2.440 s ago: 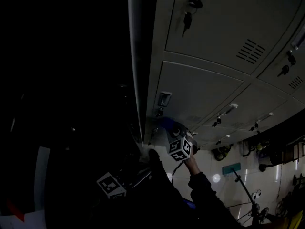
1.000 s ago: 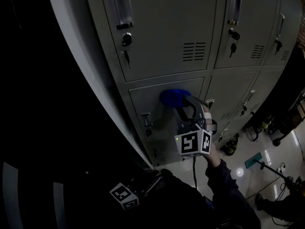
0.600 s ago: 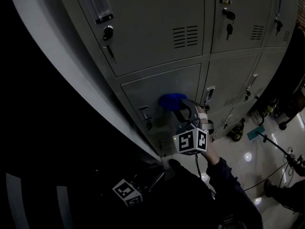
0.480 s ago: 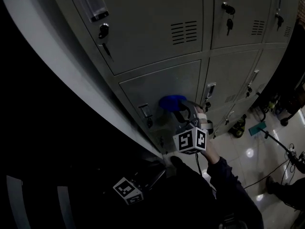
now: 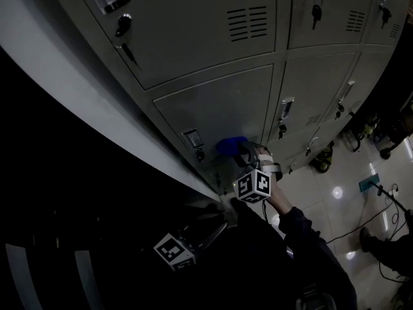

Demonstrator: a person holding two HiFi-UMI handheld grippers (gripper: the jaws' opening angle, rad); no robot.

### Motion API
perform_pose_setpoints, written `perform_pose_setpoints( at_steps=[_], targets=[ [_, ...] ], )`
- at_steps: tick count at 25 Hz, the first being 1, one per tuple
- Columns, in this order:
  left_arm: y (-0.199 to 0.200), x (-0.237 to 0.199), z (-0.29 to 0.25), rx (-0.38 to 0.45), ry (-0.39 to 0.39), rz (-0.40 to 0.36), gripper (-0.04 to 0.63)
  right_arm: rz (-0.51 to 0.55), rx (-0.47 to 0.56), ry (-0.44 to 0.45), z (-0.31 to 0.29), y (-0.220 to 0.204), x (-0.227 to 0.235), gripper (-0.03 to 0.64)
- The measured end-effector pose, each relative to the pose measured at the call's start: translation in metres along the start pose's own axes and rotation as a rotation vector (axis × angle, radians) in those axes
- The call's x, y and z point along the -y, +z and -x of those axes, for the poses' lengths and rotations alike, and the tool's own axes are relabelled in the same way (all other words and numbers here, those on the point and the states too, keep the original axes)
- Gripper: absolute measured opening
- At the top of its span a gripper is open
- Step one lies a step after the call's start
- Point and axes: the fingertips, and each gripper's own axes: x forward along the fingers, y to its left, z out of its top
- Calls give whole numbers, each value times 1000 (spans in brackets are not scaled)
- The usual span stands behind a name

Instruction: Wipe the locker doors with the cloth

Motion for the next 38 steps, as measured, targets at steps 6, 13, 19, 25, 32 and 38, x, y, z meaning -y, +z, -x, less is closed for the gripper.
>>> perform_pose_setpoints(
  at_steps=[6,13,19,25,32,38],
  targets=[
    [-1,-1,1,0,13,9,61,9,-102,93,-22,-47,-40,140],
    [-3,1,-2,-4,7,6,61,3,-152,166,-36,-72,-63,140],
    [-3,8,-5,1,4,7,61,-43,-148,189,-17,-67,-57,137],
    [-5,16,-4,16,8,20,61,-1,-44,62,36,-16,11,137],
    [-10,26,-7,41,-14,24,61,81,124,-236,100,73,124,137],
    [-3,18,-7,62,-5,16,61,176,254,-418,127,139,178,137]
  ],
)
